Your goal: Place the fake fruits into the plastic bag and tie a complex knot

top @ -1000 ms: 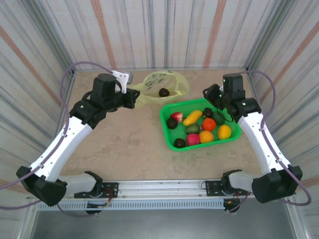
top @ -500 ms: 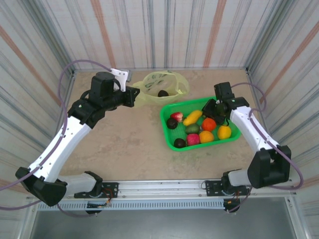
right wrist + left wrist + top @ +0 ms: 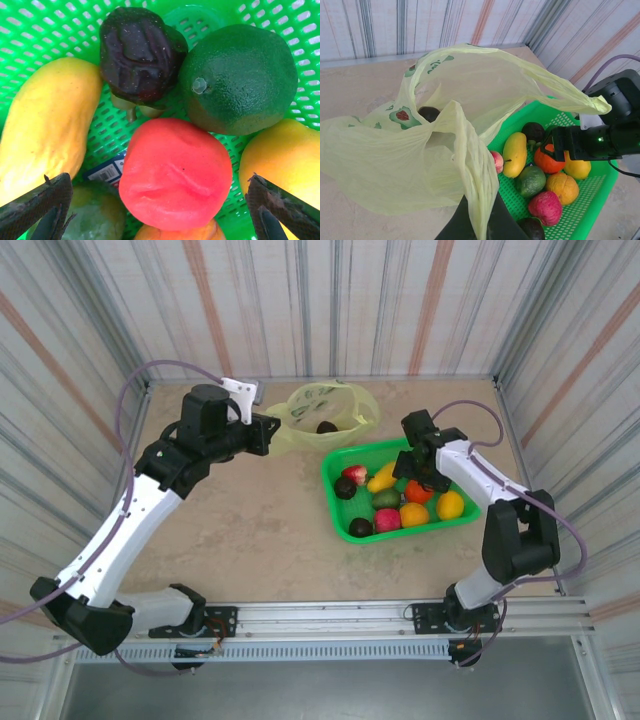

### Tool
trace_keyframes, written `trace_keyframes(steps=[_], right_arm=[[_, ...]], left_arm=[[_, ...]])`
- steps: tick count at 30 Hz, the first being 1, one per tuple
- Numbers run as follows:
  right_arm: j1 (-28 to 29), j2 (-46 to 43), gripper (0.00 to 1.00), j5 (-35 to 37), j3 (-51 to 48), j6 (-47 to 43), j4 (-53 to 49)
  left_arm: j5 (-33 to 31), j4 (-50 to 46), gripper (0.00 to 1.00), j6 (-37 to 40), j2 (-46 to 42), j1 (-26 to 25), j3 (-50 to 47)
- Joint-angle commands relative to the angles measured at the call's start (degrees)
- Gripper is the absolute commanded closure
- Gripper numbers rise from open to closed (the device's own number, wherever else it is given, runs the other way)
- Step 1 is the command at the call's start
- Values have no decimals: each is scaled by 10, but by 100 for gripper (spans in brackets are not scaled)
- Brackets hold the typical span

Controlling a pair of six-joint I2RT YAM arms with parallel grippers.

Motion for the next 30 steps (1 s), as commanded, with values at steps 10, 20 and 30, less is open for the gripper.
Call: trace_keyframes(steps=[10, 20, 30], right_arm=[[-16, 65, 10, -18, -26, -18, 28], [-31, 37, 27, -35, -67, -18, 61], [-34, -85, 32, -62, -68, -27, 44]], left_arm=[[5, -13, 100, 11, -19, -2, 12], [8, -16, 100, 8, -17, -2, 19], [1, -19, 100, 9, -19, -2, 17]])
